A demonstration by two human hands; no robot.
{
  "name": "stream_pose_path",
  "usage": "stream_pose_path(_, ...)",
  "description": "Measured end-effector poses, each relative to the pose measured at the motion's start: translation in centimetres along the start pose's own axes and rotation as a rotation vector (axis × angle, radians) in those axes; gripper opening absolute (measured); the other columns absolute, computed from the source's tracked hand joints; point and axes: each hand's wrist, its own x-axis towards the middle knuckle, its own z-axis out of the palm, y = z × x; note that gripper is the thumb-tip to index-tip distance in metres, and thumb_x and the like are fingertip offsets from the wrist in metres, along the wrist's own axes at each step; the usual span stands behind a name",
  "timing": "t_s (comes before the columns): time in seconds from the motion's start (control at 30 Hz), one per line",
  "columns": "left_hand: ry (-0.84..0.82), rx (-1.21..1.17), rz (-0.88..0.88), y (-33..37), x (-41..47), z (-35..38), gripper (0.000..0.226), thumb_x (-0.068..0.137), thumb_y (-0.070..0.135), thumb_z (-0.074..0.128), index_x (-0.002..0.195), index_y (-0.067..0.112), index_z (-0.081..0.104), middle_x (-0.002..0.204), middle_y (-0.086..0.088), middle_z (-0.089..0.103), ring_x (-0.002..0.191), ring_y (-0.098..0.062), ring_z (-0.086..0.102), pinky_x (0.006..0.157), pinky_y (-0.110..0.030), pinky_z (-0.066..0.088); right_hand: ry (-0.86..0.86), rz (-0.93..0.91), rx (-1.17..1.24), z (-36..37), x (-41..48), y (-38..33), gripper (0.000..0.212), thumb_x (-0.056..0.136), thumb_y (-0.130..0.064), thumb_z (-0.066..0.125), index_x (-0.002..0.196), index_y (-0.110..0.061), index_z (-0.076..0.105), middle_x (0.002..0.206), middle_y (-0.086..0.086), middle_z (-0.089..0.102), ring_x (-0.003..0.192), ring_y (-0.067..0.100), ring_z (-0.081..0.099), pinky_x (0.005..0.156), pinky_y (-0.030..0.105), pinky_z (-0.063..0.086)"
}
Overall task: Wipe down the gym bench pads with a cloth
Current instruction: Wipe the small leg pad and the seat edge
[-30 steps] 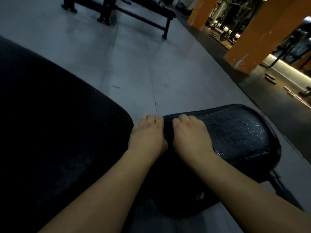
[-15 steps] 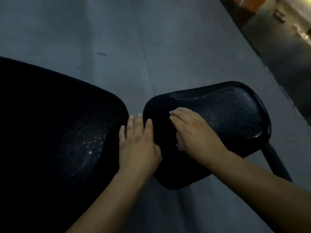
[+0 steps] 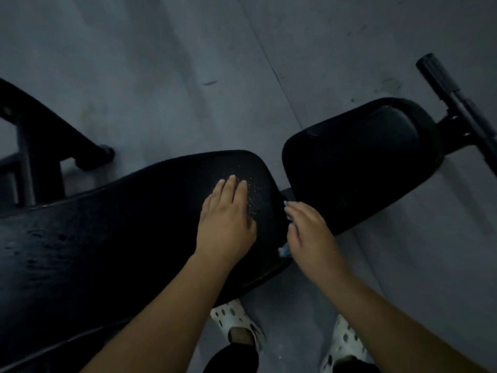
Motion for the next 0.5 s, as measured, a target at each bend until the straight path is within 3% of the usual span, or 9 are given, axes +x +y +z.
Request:
stream_pose_path(0.1, -0.028, 0.052, 0.034, -1.3, 1.5, 1.2, 0.070, 0.098, 0.031, 0.046, 0.159, 0.017, 0.015, 0.167, -0.007, 0.010, 0.154, -0.023, 0.007, 0.125, -0.040, 0.011, 0.044, 0.051, 0.045, 2.4, 0.6, 0.4, 0.040, 0.101, -0.012, 0.048, 0.140, -0.009, 0.053, 0.145, -0.003, 0.048, 0.135, 0.009, 0.042, 0.114, 0.032, 0.038)
stream_pose_path(0.17, -0.065, 0.118, 0.032, -2.4, 2.4, 3.6, 0.067, 0.099, 0.035, 0.041, 0.159, 0.017, 0.017, 0.167, -0.007, 0.010, 0.154, -0.024, 0.006, 0.125, -0.043, 0.010, 0.062, 0.114, 0.090, 4.7, 1.1, 1.6, 0.045, 0.101, -0.017, 0.049, 0.145, -0.010, 0.047, 0.151, -0.002, 0.042, 0.138, 0.009, 0.039, 0.115, 0.025, 0.035)
stream_pose_path(0.23, -0.084, 0.202, 0.028, -4.0, 2.9, 6.4, 0.064, 0.099, 0.041, 0.036, 0.156, 0.014, 0.028, 0.165, -0.009, 0.019, 0.153, -0.027, 0.014, 0.124, -0.048, 0.015, 0.033, 0.203, 0.123, 8.1, 1.1, 3.0, 0.057, 0.101, -0.031, 0.049, 0.153, -0.012, 0.034, 0.161, 0.000, 0.026, 0.147, 0.010, 0.027, 0.116, 0.017, 0.026)
stream_pose_path(0.33, -0.100, 0.340, 0.074, -6.3, 2.8, 10.0, 0.067, 0.099, 0.046, 0.030, 0.154, 0.008, 0.034, 0.163, -0.013, 0.024, 0.152, -0.030, 0.020, 0.121, -0.052, 0.020, -0.018, 0.213, -0.010, 12.8, 0.4, 4.6, 0.075, 0.098, -0.056, 0.033, 0.156, -0.010, 0.025, 0.166, 0.002, 0.012, 0.153, 0.015, 0.005, 0.122, 0.031, 0.016)
stream_pose_path(0.4, -0.063, 0.358, 0.108, -7.0, 2.8, 11.3, 0.066, 0.100, 0.043, 0.031, 0.155, 0.006, 0.030, 0.163, -0.014, 0.021, 0.153, -0.030, 0.016, 0.122, -0.053, 0.018, 0.011, 0.233, 0.002, 13.9, 1.9, 5.7, 0.074, 0.097, -0.055, 0.032, 0.156, -0.010, 0.024, 0.166, 0.002, 0.011, 0.153, 0.014, 0.003, 0.121, 0.031, 0.014)
stream_pose_path(0.5, -0.015, 0.373, 0.101, -7.0, 3.1, 12.0, 0.066, 0.099, 0.041, 0.034, 0.156, 0.007, 0.027, 0.164, -0.014, 0.019, 0.153, -0.028, 0.014, 0.122, -0.052, 0.016, 0.095, 0.344, 0.127, 13.9, 8.6, 6.2, 0.076, 0.099, -0.039, 0.048, 0.158, -0.011, 0.010, 0.167, 0.006, 0.005, 0.153, 0.019, 0.010, 0.122, 0.034, 0.018)
